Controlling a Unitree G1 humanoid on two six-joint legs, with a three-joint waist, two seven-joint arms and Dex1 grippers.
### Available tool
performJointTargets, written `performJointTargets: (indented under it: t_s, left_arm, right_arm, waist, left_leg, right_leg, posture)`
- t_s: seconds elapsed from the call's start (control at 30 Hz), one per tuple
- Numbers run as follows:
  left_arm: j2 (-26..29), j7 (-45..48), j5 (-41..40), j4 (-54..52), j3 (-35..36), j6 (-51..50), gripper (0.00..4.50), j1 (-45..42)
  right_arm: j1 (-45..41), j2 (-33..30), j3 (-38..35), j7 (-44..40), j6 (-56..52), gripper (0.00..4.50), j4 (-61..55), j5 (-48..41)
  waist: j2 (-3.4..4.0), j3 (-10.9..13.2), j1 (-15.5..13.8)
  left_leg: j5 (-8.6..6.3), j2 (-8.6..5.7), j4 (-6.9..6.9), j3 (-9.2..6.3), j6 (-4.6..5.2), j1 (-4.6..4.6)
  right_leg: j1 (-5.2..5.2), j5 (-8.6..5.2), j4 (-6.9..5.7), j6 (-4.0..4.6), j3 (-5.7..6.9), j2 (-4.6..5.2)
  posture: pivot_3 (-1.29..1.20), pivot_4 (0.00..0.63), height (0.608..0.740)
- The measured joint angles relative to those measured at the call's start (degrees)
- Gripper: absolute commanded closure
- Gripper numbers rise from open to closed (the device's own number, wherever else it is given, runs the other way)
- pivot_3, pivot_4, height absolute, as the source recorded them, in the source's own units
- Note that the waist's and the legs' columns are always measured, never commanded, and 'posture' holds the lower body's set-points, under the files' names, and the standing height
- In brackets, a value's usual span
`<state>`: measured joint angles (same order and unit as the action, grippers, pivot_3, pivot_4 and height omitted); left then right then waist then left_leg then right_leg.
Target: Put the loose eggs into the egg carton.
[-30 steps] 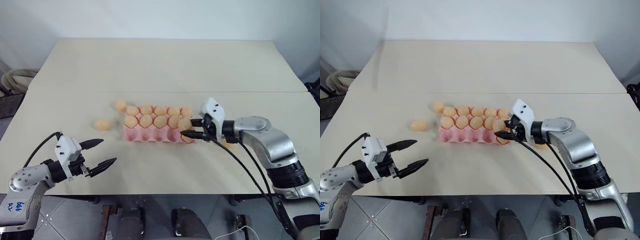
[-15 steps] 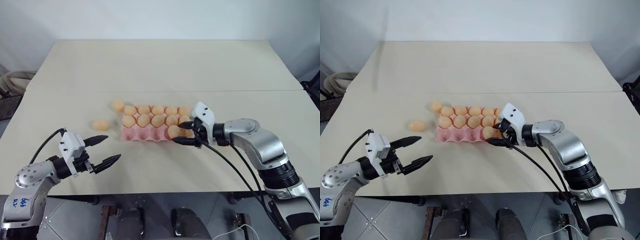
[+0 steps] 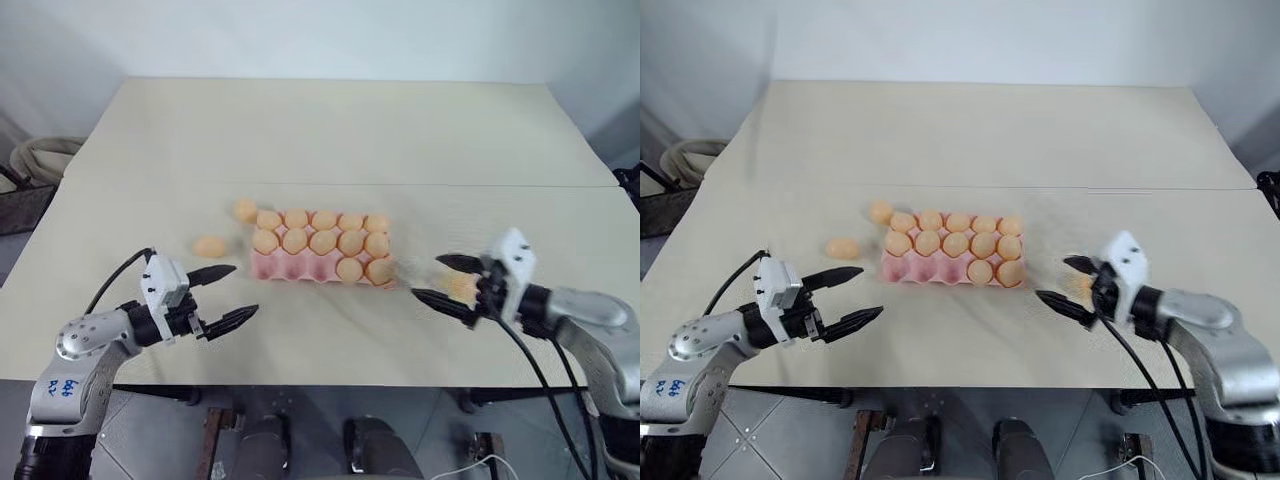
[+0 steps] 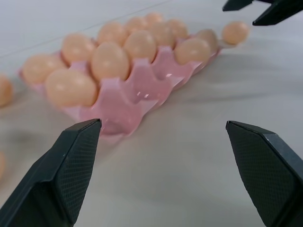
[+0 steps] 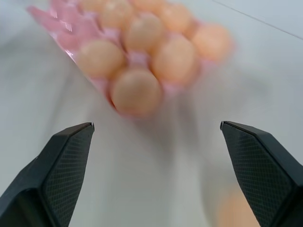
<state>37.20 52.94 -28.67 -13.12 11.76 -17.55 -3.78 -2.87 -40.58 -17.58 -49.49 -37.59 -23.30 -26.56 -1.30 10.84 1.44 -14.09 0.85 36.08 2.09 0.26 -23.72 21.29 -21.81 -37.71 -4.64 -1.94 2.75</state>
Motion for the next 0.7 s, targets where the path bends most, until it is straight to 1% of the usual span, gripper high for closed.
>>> performJointTargets:
  t_s: [0.07, 0.17, 0.33, 0.43, 0.53, 0.7]
  left_arm:
    - [0.0, 0.7, 0.0, 1.7, -0.5, 0.0, 0.0, -1.6]
    - [0.0, 1.7, 0.1, 3.0, -1.7, 0.1, 0.0, -4.6]
    - [0.0, 2.7, 0.1, 4.7, -2.5, 0.5, 0.0, -6.4]
    - [0.0, 3.1, 0.0, 4.7, -2.8, 0.0, 0.0, -6.5]
    - [0.0, 3.0, -0.1, 3.9, -2.8, -0.1, 0.0, -6.1]
    - [0.0, 2.8, -0.2, 2.0, -1.5, -0.1, 0.0, -2.4]
  right_arm:
    - [5.3, 0.0, -4.6, -0.2, 3.1, 0.02, 0.2, 0.1]
    - [9.3, 0.1, -8.3, -0.3, 8.2, 0.02, 1.7, 1.0]
    - [10.9, 0.1, -8.8, -0.5, 12.4, 0.02, 5.0, 2.0]
    - [8.3, -1.8, -6.1, -0.7, 12.0, 0.02, 6.0, 2.5]
    - [2.8, -4.7, -1.2, -1.1, 9.3, 0.02, 8.3, 3.2]
    - [-7.1, -6.9, 7.3, -1.1, 4.6, 0.02, 14.5, 5.7]
  waist:
    - [0.0, 0.0, 0.2]
    - [-0.01, 0.0, 0.8]
    - [0.0, 0.0, 1.5]
    - [0.0, 0.0, 1.7]
    - [0.0, 0.0, 1.6]
    - [0.0, 0.0, 1.6]
  left_leg:
    - [0.0, 0.0, -0.05, 0.03, -0.01, 0.44]
    - [-0.02, 0.04, -0.05, 0.05, -0.03, 0.79]
    - [-0.01, 0.04, -0.08, 0.06, -0.03, 0.9]
    - [-0.01, 0.04, -0.09, 0.06, -0.04, 0.83]
    - [-0.01, 0.04, -0.07, 0.04, -0.04, 0.81]
    - [-0.02, 0.04, -0.1, 0.01, -0.04, 0.69]
  right_leg:
    - [-0.45, 0.0, 0.07, 0.0, -0.03, -0.02]
    - [-0.79, 0.01, 0.11, 0.01, -0.09, -0.05]
    - [-0.86, 0.01, 0.1, 0.01, -0.12, -0.05]
    - [-0.77, 0.01, 0.12, 0.01, -0.13, -0.05]
    - [-0.75, 0.01, 0.11, 0.01, -0.1, -0.04]
    - [-0.67, 0.01, 0.18, 0.01, -0.09, -0.03]
  posture:
    - [0.0, 0.15, 0.74]
    - [0.0, 0.15, 0.74]
    - [0.0, 0.15, 0.74]
    - [0.0, 0.15, 0.74]
    - [0.0, 0.15, 0.74]
    - [0.0, 0.15, 0.74]
